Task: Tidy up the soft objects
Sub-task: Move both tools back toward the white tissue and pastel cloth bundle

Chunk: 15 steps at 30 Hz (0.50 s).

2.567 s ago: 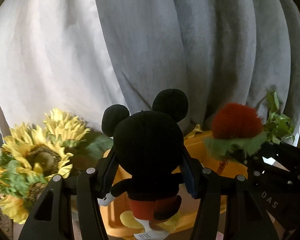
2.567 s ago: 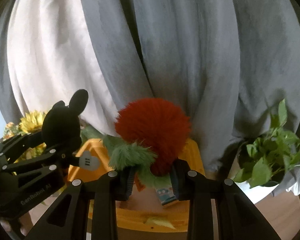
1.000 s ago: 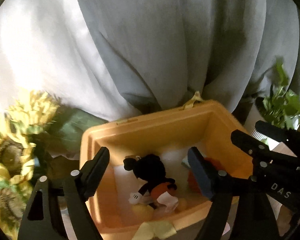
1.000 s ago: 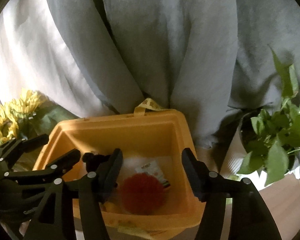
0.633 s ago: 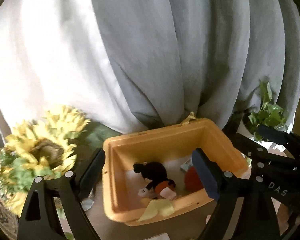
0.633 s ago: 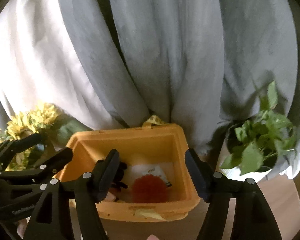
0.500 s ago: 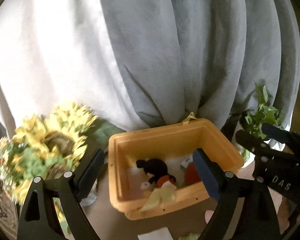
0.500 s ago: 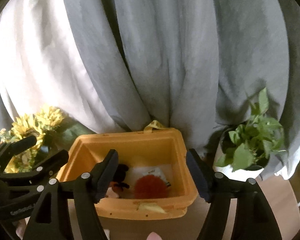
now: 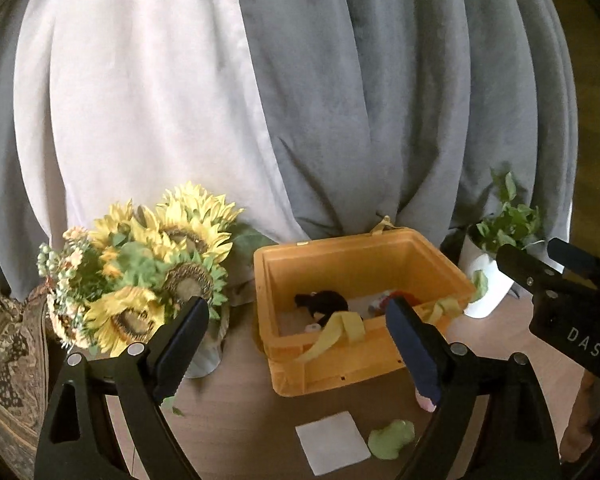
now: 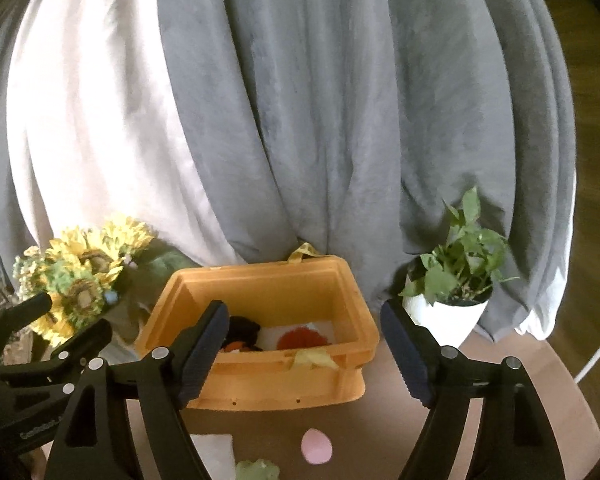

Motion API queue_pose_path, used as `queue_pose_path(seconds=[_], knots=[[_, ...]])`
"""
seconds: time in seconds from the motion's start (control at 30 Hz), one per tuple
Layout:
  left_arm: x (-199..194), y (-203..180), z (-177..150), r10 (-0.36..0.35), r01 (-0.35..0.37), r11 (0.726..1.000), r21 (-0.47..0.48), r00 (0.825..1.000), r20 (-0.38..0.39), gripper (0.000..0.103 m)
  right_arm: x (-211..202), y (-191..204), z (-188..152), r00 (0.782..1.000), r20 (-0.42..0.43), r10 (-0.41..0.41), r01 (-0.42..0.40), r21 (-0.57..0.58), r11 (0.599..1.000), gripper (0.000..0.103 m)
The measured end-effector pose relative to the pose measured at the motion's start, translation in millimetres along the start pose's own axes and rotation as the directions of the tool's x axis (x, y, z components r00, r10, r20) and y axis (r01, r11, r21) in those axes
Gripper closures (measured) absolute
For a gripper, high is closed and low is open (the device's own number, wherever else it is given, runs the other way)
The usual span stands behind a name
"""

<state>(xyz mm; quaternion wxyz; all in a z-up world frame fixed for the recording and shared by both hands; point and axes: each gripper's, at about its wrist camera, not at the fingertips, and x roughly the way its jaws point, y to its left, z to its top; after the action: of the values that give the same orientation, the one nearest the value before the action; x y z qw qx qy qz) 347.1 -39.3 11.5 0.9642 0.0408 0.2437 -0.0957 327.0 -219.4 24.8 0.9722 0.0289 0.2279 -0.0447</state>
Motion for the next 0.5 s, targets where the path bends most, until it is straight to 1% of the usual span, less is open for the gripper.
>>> queue_pose_path(seconds=[0.1, 0.27, 0.5], knots=[[-12, 1, -7, 0.006, -0.006, 1.0, 0.011, 1.0, 0.02, 0.012, -12, 3, -7, 1.0, 0.004, -0.003, 0.003, 0.008, 1.0, 0.023], [-23, 3, -22, 0.007, -0.008, 1.0, 0.024, 0.999, 0.042, 0.012, -28, 4, -23, 0.999, 0.003, -0.041, 0.041, 0.035, 0.999, 0.022], [-30, 6, -40, -0.019, 0.016, 0.999, 0.051, 0.998, 0.065, 0.012, -36, 4, -44, 0.997, -0.022, -0.075, 0.077, 0.071, 0.995, 0.022]])
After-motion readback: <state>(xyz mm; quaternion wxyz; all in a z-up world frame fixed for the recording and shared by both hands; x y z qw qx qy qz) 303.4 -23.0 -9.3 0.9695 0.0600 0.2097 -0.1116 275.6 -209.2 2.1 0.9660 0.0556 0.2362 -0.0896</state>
